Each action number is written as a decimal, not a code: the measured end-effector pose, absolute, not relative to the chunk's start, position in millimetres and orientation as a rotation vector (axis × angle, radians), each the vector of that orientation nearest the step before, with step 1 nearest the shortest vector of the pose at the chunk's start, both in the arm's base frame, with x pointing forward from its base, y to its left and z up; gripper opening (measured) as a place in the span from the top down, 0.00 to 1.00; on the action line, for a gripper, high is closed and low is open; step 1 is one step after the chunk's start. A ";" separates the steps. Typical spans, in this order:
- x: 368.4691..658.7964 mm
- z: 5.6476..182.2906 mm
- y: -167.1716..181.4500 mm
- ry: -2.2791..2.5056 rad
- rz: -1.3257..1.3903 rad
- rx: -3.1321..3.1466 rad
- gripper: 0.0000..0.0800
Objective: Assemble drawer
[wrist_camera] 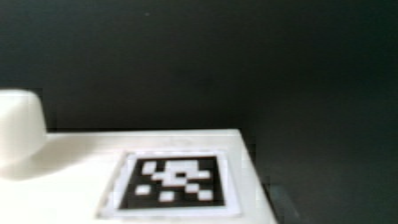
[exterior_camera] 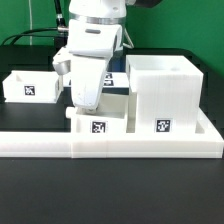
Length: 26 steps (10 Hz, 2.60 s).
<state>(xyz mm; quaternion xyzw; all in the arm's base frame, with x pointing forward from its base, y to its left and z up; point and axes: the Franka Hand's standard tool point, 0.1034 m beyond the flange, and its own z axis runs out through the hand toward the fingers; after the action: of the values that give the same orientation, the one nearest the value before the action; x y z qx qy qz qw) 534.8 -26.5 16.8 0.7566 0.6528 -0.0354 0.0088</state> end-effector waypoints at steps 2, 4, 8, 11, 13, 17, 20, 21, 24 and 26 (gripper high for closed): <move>534.1 16.3 -33.2 2.036 -0.112 2.369 0.95; 533.2 14.8 -32.7 2.047 -0.109 2.364 0.95; 532.7 12.8 -48.1 2.054 -0.047 2.386 0.95; 532.9 11.8 -49.8 2.049 -0.042 2.384 0.95; 534.6 10.1 -45.5 2.084 -0.038 2.341 0.95; 543.2 12.2 -37.8 2.097 0.027 2.256 0.95; 538.1 7.9 -37.5 2.096 0.005 2.276 0.95; 540.2 7.5 -30.3 2.086 0.005 2.280 0.95; 543.7 7.3 -16.2 2.064 0.006 2.297 0.95; 543.6 7.3 -15.4 2.058 0.002 2.303 0.95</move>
Offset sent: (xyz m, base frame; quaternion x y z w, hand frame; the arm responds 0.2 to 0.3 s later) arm -0.0027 0.0106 -0.0051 -0.0008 0.0175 -0.0176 0.9997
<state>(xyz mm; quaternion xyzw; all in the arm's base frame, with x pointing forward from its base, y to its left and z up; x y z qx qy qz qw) 543.6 -15.4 7.3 0.7454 0.6661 0.0007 0.0268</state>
